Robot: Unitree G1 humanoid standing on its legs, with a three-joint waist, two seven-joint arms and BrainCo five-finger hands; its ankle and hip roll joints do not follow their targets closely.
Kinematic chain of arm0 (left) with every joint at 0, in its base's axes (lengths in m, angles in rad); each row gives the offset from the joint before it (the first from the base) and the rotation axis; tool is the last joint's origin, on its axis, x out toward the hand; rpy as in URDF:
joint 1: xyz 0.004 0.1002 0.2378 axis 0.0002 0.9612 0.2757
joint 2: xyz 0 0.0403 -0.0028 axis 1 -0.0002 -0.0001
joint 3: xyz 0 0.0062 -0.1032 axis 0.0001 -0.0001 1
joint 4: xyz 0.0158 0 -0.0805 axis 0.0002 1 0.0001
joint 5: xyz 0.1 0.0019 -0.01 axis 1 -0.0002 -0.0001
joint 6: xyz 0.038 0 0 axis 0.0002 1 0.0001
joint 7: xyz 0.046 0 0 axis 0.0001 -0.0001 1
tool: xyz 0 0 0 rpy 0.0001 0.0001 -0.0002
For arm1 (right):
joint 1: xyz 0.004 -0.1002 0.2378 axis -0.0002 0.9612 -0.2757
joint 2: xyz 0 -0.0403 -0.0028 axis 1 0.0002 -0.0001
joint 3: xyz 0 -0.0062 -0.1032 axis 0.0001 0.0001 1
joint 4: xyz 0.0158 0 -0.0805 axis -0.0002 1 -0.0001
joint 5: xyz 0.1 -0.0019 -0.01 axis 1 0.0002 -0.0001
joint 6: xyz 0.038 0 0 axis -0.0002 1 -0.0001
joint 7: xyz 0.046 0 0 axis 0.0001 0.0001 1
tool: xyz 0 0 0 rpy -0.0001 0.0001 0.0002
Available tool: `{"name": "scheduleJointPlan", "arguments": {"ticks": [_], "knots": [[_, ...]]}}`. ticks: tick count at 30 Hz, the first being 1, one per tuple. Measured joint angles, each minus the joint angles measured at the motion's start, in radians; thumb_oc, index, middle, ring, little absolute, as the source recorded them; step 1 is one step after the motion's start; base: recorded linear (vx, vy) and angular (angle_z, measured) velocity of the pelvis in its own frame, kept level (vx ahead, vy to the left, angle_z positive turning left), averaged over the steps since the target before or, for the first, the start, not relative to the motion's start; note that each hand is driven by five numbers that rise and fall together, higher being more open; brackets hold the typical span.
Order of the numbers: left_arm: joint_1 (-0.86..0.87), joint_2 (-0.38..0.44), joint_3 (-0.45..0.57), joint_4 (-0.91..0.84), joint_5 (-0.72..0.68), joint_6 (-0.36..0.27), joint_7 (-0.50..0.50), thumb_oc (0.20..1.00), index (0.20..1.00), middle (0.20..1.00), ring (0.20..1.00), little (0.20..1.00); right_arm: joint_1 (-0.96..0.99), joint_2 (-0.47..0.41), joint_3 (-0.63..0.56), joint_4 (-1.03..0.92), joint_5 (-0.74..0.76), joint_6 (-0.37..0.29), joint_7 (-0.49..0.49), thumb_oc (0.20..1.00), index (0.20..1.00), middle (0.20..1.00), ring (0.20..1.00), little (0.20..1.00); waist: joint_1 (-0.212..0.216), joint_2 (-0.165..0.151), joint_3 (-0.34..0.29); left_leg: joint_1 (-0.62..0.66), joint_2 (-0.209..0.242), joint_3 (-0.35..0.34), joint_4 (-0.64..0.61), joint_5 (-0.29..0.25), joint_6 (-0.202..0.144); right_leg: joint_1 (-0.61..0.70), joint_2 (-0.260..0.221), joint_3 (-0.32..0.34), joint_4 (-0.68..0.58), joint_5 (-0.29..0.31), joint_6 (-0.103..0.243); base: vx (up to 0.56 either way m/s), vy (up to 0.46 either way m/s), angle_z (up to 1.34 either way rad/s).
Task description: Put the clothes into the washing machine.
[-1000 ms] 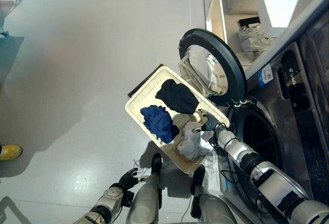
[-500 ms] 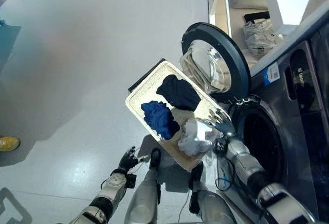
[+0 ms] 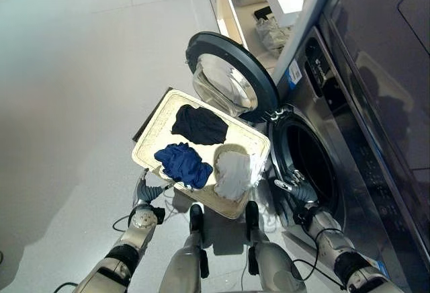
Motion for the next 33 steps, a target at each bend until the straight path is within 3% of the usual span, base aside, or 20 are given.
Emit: {"name": "scheduleJointPlan", "arguments": {"ticks": [5, 10, 14, 20, 27, 33], "knots": [[-0.083, 0.007, -0.051, 0.094, 0.026, 0.095, 0.014, 1.000, 1.000, 1.000, 1.000, 1.000, -0.049, -0.001, 0.064, -0.007, -0.078, 0.000, -0.020, 1.000, 1.000, 1.000, 1.000, 1.000, -0.009, 0.000, 0.001, -0.055, -0.008, 0.038, 0.000, 0.006, 0.008, -0.084, -0.004, 0.039, 0.010, 0.021, 0.004, -0.02, 0.148, -0.29], [-0.171, 0.054, -0.062, 0.185, 0.023, 0.161, 0.023, 1.000, 1.000, 1.000, 1.000, 1.000, -0.049, -0.025, 0.106, -0.035, -0.103, 0.004, -0.018, 1.000, 1.000, 1.000, 1.000, 1.000, -0.049, -0.017, 0.037, -0.145, -0.019, 0.046, 0.047, -0.009, 0.013, -0.211, -0.013, 0.061, 0.079, 0.021, 0.006, 0.00, 0.127, -0.24], [-0.221, 0.067, -0.062, 0.231, 0.023, 0.168, 0.026, 1.000, 1.000, 1.000, 1.000, 1.000, -0.048, -0.050, 0.107, -0.035, -0.103, 0.005, -0.017, 1.000, 1.000, 1.000, 1.000, 1.000, -0.058, -0.022, 0.040, -0.224, -0.020, 0.047, 0.103, -0.028, 0.016, -0.286, -0.015, 0.080, 0.115, 0.018, 0.007, 0.02, 0.081, -0.11], [-0.348, 0.095, -0.063, 0.298, 0.021, 0.189, 0.035, 1.000, 1.000, 1.000, 1.000, 1.000, -0.079, -0.087, 0.111, -0.050, -0.098, 0.006, -0.007, 1.000, 1.000, 1.000, 1.000, 1.000, -0.114, -0.039, 0.050, -0.389, -0.025, 0.043, 0.243, -0.077, 0.023, -0.446, -0.019, 0.120, 0.208, 0.007, 0.015, 0.03, 0.100, -0.12], [-0.439, 0.111, -0.077, 0.311, 0.025, 0.225, 0.056, 1.000, 1.000, 1.000, 1.000, 1.000, -0.097, -0.089, 0.115, -0.088, -0.091, 0.006, -0.008, 1.000, 1.000, 1.000, 1.000, 1.000, -0.121, -0.052, 0.052, -0.526, -0.021, 0.025, 0.362, -0.119, 0.022, -0.566, -0.008, 0.140, 0.265, 0.003, 0.018, 0.03, 0.022, -0.09], [-0.461, 0.116, -0.079, 0.319, -0.072, 0.179, 0.084, 1.000, 1.000, 1.000, 1.000, 1.000, -0.106, -0.079, 0.138, -0.089, -0.072, 0.006, -0.012, 1.000, 1.000, 1.000, 1.000, 1.000, -0.119, -0.058, 0.051, -0.576, -0.020, 0.004, 0.406, -0.136, 0.023, -0.597, -0.003, 0.140, 0.279, 0.002, 0.019, 0.02, -0.034, 0.01]]}}
